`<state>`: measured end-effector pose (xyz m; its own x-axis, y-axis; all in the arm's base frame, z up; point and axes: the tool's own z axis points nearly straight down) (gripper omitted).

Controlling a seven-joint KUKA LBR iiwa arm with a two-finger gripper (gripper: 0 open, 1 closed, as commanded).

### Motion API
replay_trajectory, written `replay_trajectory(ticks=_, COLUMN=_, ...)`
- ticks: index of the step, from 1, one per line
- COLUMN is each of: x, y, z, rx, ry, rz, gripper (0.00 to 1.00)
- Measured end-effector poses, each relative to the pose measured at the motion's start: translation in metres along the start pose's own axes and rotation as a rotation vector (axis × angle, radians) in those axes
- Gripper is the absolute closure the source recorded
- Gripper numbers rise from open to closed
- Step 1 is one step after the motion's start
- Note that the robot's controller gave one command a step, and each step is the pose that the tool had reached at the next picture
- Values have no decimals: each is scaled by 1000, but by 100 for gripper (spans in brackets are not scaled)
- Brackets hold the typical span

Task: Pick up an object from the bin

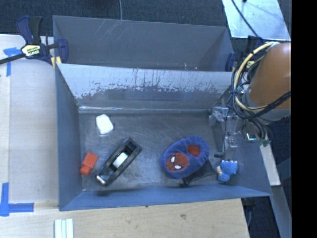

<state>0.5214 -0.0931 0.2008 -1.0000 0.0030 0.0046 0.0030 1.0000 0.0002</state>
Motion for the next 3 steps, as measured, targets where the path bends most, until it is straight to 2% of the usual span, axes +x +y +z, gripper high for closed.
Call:
replay_trajectory(ticks=1, x=10, y=52, z=130, rx=5, ry=-11, rz=-169, gripper=0)
replay_trajectory(ticks=2, x=8, y=51, z=125, rx=7, ry=-16, rz=-169, gripper=100)
replay_trajectory(ticks=3, x=-4, y=55, z=-42, rx=3, ry=-17, rz=-203, gripper=100)
